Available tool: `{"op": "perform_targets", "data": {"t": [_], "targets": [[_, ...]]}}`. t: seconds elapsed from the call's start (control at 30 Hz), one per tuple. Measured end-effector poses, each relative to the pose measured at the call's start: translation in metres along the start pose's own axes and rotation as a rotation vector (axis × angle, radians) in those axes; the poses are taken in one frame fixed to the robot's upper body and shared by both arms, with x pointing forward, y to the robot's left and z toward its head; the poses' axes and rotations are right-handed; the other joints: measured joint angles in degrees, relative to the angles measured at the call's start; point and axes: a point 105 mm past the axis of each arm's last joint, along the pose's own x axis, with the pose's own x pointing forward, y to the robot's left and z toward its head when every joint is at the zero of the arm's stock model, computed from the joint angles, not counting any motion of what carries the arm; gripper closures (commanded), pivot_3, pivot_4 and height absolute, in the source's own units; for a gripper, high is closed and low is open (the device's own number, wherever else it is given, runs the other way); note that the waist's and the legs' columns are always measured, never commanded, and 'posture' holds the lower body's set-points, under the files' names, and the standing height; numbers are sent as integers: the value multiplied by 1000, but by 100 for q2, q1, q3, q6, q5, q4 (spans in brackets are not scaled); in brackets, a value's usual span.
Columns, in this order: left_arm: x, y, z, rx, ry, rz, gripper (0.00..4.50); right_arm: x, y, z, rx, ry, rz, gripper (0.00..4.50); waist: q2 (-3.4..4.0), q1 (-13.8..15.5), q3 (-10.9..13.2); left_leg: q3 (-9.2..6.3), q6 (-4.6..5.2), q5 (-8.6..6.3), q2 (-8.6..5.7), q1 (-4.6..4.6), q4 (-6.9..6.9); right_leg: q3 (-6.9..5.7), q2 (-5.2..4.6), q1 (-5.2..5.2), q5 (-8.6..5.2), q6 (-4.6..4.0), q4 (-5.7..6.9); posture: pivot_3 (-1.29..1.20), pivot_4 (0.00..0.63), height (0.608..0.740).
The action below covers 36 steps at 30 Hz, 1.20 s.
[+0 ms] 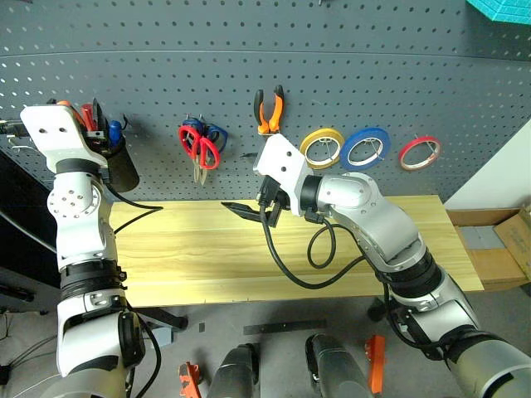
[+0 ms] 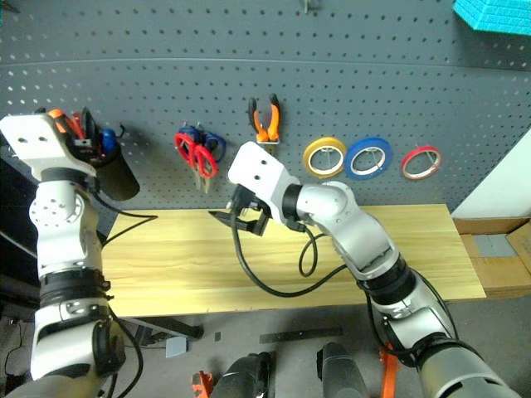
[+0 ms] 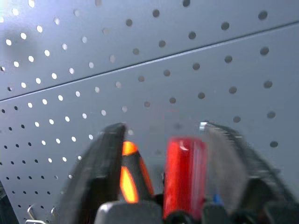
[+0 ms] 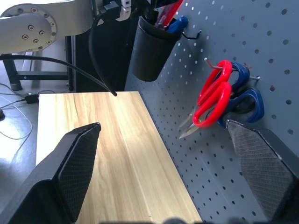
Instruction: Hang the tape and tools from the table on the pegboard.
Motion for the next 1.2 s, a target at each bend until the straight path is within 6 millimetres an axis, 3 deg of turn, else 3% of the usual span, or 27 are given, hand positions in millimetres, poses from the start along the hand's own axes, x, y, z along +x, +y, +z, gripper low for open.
{"op": "perform_targets", "data": {"t": [0.03,0.17,0.3,0.4,0.5,0.57,0.63,0.73,0.83,0.97,1.07,1.2], "targets": [[-1,0,-1,-3,2,5,178,0,-1,0,0,1,-2,0,0,-2,0,0,0,0,0,0,0,0,0,0,0,0,0,-157,124,740],[-6,-4,3,-23,-12,35,178,-6,-6,3,8,-21,-23,0,-10,-4,-9,-1,0,0,1,0,2,0,0,0,2,-1,2,-150,114,740],[-9,-7,29,-46,-78,31,178,-20,-19,12,39,-86,-84,0,-31,-3,-51,1,-1,0,0,-1,1,2,0,0,2,-1,0,-124,97,740],[-25,-37,46,-83,-99,-145,178,-42,-32,7,91,-118,-175,0,-29,19,-167,3,-1,0,-9,-5,-1,1,1,5,1,0,-10,-111,90,740],[-47,-65,28,-135,23,-271,178,-60,-39,-7,140,-107,-263,0,-22,22,-248,15,7,-4,-11,3,1,11,4,10,2,2,-5,-88,78,740],[-65,-72,6,-145,141,-289,178,-73,-43,-22,170,-78,-330,0,-23,19,-269,16,6,-3,0,32,1,14,13,33,1,1,-2,-82,73,740],[-79,-73,0,-138,176,-305,178,-88,-39,-41,202,-38,-378,0,-24,21,-284,20,2,0,15,47,0,18,33,44,0,1,-1,-78,69,740],[-92,-75,-3,-117,193,-327,178,-100,-21,-73,278,8,-405,0,-7,30,-343,34,-4,5,30,65,2,20,53,67,-2,4,-4,-75,57,740],[-114,-79,-24,-95,269,-354,178,-113,-6,-105,314,50,-490,0,31,29,-439,72,-3,4,35,111,-1,39,56,109,-14,21,-12,-77,46,740],[-139,-77,-64,-112,415,-334,178,-133,-11,-153,325,143,-686,0,22,33,-495,128,-3,4,79,157,5,37,70,144,-19,-21,-20,-69,33,740],[-153,-71,-92,-122,516,-305,178,-161,-12,-197,310,270,-836,0,24,36,-580,145,-2,4,96,175,8,38,79,169,-19,-23,-19,-59,23,740],[-166,-67,-110,-119,569,-290,178,-183,-10,-232,364,345,-944,0,22,37,-627,147,-3,4,101,188,4,42,86,182,-21,-25,-21,-46,7,740]]}}
